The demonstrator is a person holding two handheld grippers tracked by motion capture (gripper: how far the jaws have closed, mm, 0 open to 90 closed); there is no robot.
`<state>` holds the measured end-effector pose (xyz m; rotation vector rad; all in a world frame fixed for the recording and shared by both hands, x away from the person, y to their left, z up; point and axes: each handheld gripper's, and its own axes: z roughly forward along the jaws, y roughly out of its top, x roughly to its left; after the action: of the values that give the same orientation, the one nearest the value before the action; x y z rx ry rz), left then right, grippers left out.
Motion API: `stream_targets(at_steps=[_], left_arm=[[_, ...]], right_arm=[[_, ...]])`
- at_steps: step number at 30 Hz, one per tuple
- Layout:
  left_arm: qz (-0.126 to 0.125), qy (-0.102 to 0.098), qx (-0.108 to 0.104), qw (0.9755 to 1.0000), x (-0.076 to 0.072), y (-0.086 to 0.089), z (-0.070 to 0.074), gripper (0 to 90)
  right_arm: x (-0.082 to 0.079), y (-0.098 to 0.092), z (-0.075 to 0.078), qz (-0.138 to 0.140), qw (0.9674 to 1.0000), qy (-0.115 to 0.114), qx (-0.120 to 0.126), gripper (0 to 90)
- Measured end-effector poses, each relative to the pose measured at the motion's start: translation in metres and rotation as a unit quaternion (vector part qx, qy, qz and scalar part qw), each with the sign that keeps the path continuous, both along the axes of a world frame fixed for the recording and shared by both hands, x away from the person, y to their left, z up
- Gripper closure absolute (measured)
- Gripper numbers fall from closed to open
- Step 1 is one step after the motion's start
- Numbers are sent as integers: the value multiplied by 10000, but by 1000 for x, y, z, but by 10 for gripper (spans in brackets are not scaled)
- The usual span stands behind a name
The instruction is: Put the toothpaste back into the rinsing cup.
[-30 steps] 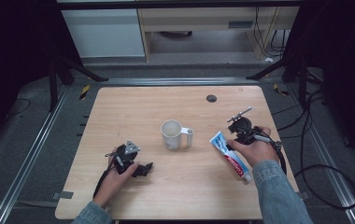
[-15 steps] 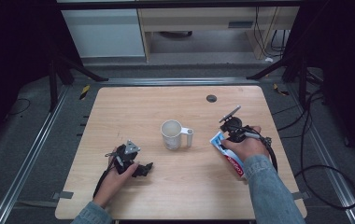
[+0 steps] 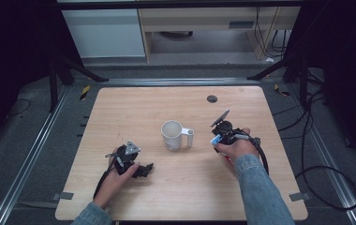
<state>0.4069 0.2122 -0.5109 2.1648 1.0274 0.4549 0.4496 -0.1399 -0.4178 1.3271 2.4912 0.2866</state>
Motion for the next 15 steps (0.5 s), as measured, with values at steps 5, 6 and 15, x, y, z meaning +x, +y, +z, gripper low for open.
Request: stream_targets(at_steps=[5,6,15], left_arm=[[-4,1,8,10000,0,0,0,0],[-12,3,5,10000,0,0,0,0],[-11,-3,12,10000,0,0,0,0]], right_arm=[[9,2,-14,-137,9997,122,-128,435],[10,1,-16,-148,9998,130,-104,436],[14,3,-26,-260,9993,193,-164,462]])
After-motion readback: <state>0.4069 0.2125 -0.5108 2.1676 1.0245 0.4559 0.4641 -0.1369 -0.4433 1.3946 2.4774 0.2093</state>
